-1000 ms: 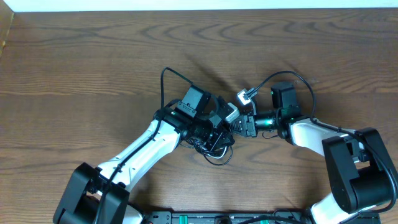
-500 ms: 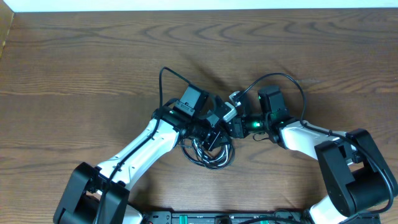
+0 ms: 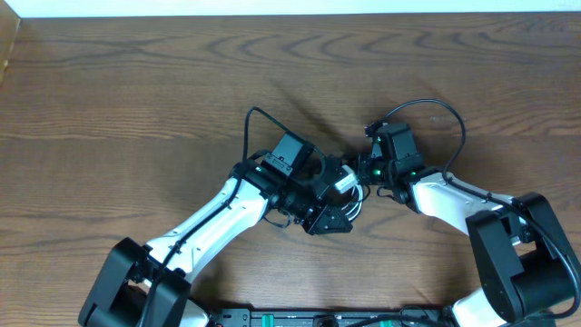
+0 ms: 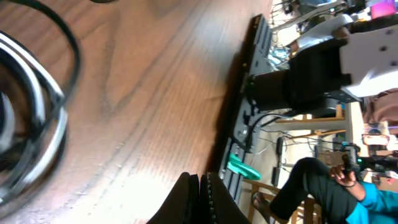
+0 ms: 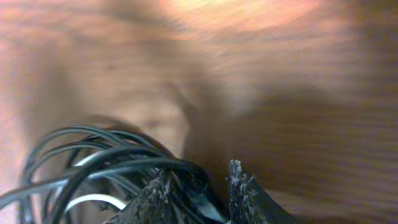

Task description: Untangle cables

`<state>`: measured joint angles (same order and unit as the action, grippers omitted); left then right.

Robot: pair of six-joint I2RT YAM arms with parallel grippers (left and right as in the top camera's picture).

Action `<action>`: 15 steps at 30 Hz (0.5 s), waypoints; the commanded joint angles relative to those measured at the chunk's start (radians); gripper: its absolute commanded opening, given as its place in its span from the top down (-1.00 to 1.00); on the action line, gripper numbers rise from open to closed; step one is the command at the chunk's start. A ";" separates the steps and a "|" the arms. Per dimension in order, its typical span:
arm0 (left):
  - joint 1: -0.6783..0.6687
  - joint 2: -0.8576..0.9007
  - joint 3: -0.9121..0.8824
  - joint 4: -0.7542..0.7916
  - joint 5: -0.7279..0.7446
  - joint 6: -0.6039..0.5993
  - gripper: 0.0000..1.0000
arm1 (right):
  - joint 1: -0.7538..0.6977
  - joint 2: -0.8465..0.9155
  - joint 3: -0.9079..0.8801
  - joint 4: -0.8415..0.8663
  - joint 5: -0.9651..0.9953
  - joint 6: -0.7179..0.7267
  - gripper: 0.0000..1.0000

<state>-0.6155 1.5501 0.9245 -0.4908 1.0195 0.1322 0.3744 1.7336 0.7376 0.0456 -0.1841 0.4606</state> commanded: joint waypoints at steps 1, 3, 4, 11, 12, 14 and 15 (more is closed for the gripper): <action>0.004 -0.061 -0.003 -0.002 0.035 0.017 0.85 | -0.001 0.012 -0.010 -0.028 0.165 0.018 0.31; 0.004 -0.084 -0.003 -0.003 -0.028 0.011 0.85 | 0.000 0.012 -0.010 -0.031 0.137 0.017 0.31; 0.004 -0.096 -0.003 -0.006 -0.072 0.001 0.85 | -0.002 0.011 -0.010 -0.033 0.126 0.017 0.31; 0.004 -0.126 -0.003 0.022 -0.480 -0.116 0.85 | -0.106 -0.170 -0.005 -0.127 -0.111 -0.087 0.18; 0.004 -0.124 -0.003 0.034 -0.523 -0.130 0.85 | -0.119 -0.203 -0.005 -0.143 -0.152 -0.114 0.09; 0.004 -0.118 -0.003 0.071 -0.571 -0.142 0.84 | -0.137 -0.265 -0.005 -0.168 -0.221 -0.148 -0.04; 0.007 -0.113 -0.003 0.090 -0.571 -0.143 0.83 | -0.140 -0.285 -0.005 -0.174 -0.246 -0.153 -0.11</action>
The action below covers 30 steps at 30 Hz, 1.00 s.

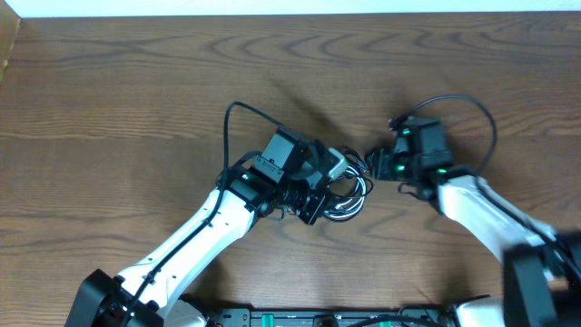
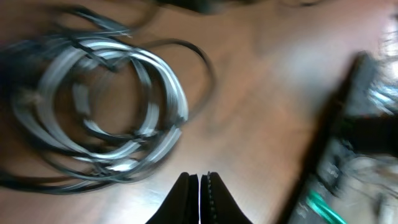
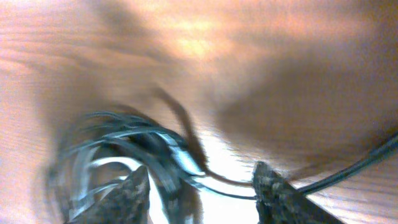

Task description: Untangle cables

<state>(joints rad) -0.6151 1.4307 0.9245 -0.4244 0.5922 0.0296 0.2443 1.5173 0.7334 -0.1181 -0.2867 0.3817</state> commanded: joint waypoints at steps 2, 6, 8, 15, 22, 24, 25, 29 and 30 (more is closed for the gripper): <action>0.014 0.014 -0.003 0.062 -0.145 -0.040 0.81 | -0.010 -0.088 0.000 -0.014 -0.187 -0.083 -0.28; 0.053 0.035 -0.003 0.112 -0.145 -0.051 0.78 | -0.010 -0.066 0.000 0.000 -0.309 -0.092 -0.43; 0.096 0.054 -0.003 0.124 -0.140 -0.074 0.78 | -0.010 -0.027 0.000 0.031 -0.370 -0.091 -0.35; 0.209 0.073 -0.003 0.111 -0.003 -0.071 0.53 | -0.007 0.130 0.000 0.161 -0.512 -0.081 -0.26; 0.246 0.073 -0.003 0.086 0.079 -0.013 0.49 | -0.008 0.323 0.000 0.394 -0.744 -0.035 -0.27; 0.246 0.074 -0.003 0.069 0.078 0.005 0.46 | -0.007 0.369 -0.001 0.484 -0.833 -0.008 -0.26; 0.246 0.076 -0.003 0.063 0.078 0.012 0.42 | -0.007 0.392 0.000 0.537 -0.881 0.012 -0.25; 0.251 0.089 -0.003 0.067 0.078 0.011 0.22 | -0.007 0.436 0.000 0.678 -1.036 0.048 0.06; 0.257 0.092 -0.003 0.068 0.078 0.011 0.16 | -0.007 0.437 0.000 0.698 -1.070 0.048 0.16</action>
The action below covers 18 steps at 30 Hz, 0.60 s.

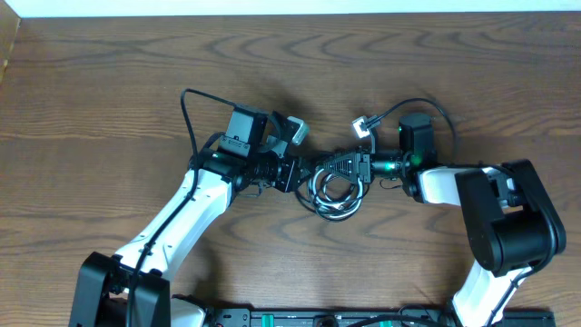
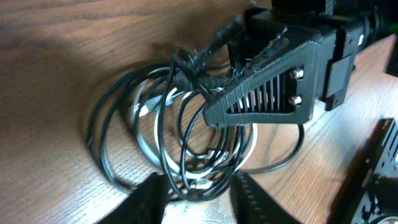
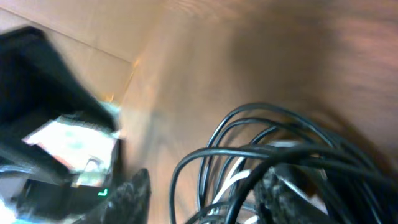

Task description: Untangle cables

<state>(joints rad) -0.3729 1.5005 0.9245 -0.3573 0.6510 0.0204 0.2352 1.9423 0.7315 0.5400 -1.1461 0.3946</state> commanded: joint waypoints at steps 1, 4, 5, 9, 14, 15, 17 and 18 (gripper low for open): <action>0.023 0.027 -0.003 0.001 0.019 0.020 0.07 | 0.002 0.012 0.002 0.052 -0.232 0.035 0.23; 0.055 0.045 -0.003 0.000 0.033 0.024 -0.14 | 0.001 0.012 0.002 0.087 -0.282 0.035 0.30; 0.066 0.053 -0.003 0.001 0.062 0.039 -0.17 | 0.001 0.012 0.002 0.089 -0.287 0.035 0.31; 0.109 0.090 -0.003 0.014 0.176 0.107 -0.33 | 0.000 0.012 0.002 0.097 -0.305 0.036 0.35; 0.147 0.131 -0.003 0.052 0.169 0.117 -0.47 | 0.000 0.012 0.002 0.100 -0.305 0.039 0.39; 0.157 0.134 -0.003 0.052 0.169 0.117 -0.69 | 0.000 0.012 0.002 0.100 -0.305 0.039 0.37; 0.182 0.134 -0.003 0.045 0.167 0.114 -0.98 | 0.000 0.012 0.002 0.100 -0.305 0.039 0.18; 0.201 0.134 -0.003 0.045 0.156 0.088 -0.99 | 0.002 0.012 0.002 0.100 -0.305 0.039 0.09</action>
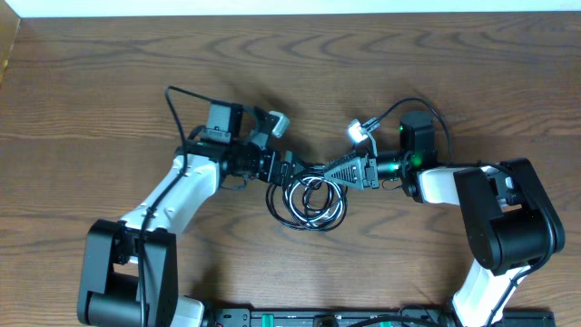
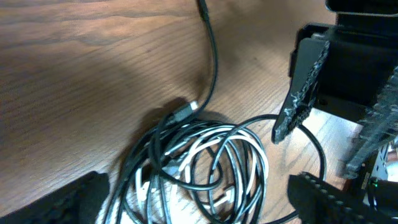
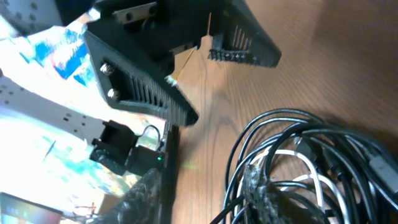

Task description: Untangle cables

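A tangled bundle of black and white cables (image 1: 307, 200) lies coiled on the wooden table between the two arms. My left gripper (image 1: 287, 173) faces right at the bundle's upper left edge. In the left wrist view it (image 2: 199, 208) stands wide open with the coils (image 2: 205, 165) lying between and ahead of its fingers. My right gripper (image 1: 334, 173) faces left at the bundle's upper right. It (image 3: 205, 196) is open, its right finger (image 3: 261, 186) poking among the strands (image 3: 311, 162). A black strand with a plug (image 2: 186, 112) runs away from the coil.
The wooden table (image 1: 109, 54) stretches around the arms, its far edge against a white strip. Each arm's own black lead (image 1: 172, 100) arches above its wrist. A black rail (image 1: 318, 318) runs along the near edge.
The bundle now lies further left and slightly nearer the front. My left gripper has drawn back to the left and stands wider open. The right gripper stays open at the bundle's right side.
At first both grippers met over the bundle, the left shut, the right nearly shut among strands. Then the right was open and further right, the left still shut. Later both faced each other, open, across the coil, which has since shifted left.
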`<state>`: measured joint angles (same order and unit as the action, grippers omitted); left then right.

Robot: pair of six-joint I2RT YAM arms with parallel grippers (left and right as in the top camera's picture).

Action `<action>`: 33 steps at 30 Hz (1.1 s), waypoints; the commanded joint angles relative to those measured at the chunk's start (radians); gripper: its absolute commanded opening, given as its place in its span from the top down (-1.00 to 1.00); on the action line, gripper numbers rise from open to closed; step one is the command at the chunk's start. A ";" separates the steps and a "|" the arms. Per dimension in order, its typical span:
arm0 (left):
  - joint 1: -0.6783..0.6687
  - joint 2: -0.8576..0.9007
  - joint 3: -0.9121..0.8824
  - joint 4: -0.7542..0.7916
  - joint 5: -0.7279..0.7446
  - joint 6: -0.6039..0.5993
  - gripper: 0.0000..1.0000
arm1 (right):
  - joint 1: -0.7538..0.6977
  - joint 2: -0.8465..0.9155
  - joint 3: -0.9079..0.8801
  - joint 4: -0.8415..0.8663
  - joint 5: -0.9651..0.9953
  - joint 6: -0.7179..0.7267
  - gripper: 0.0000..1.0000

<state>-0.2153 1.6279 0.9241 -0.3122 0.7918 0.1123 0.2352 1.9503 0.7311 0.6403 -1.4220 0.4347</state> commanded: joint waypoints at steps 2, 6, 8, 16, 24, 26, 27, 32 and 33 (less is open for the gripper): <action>0.084 0.007 -0.003 0.001 -0.024 -0.074 -0.99 | 0.008 0.004 0.002 -0.001 -0.016 -0.001 -0.03; 0.140 0.007 -0.003 -0.023 -0.010 -0.090 -0.99 | 0.050 0.004 0.002 -0.004 0.109 0.022 -0.14; 0.146 0.007 -0.003 -0.052 -0.011 -0.065 -1.00 | 0.081 0.004 0.002 0.001 0.146 0.015 -0.12; 0.146 0.009 -0.004 -0.153 -0.105 -0.024 -1.00 | 0.171 0.004 0.012 0.013 0.342 -0.026 0.07; 0.146 0.012 -0.004 -0.158 -0.105 -0.008 -1.00 | 0.193 -0.017 0.097 -0.297 0.449 -0.175 0.12; 0.146 0.013 -0.004 -0.158 -0.105 -0.007 -1.00 | 0.199 -0.042 0.167 -0.468 0.471 -0.245 0.12; 0.146 0.013 -0.004 -0.158 -0.105 -0.007 -1.00 | 0.207 -0.056 0.204 -0.557 0.504 -0.281 0.11; 0.146 0.013 -0.004 -0.158 -0.105 -0.007 -1.00 | 0.299 -0.080 0.405 -0.976 0.717 -0.468 0.01; 0.146 0.013 -0.004 -0.158 -0.105 -0.007 -1.00 | 0.322 -0.080 0.432 -1.025 0.742 -0.496 0.00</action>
<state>-0.0692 1.6291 0.9241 -0.4675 0.6960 0.0864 0.4934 1.9060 1.0817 -0.3202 -0.8131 0.1032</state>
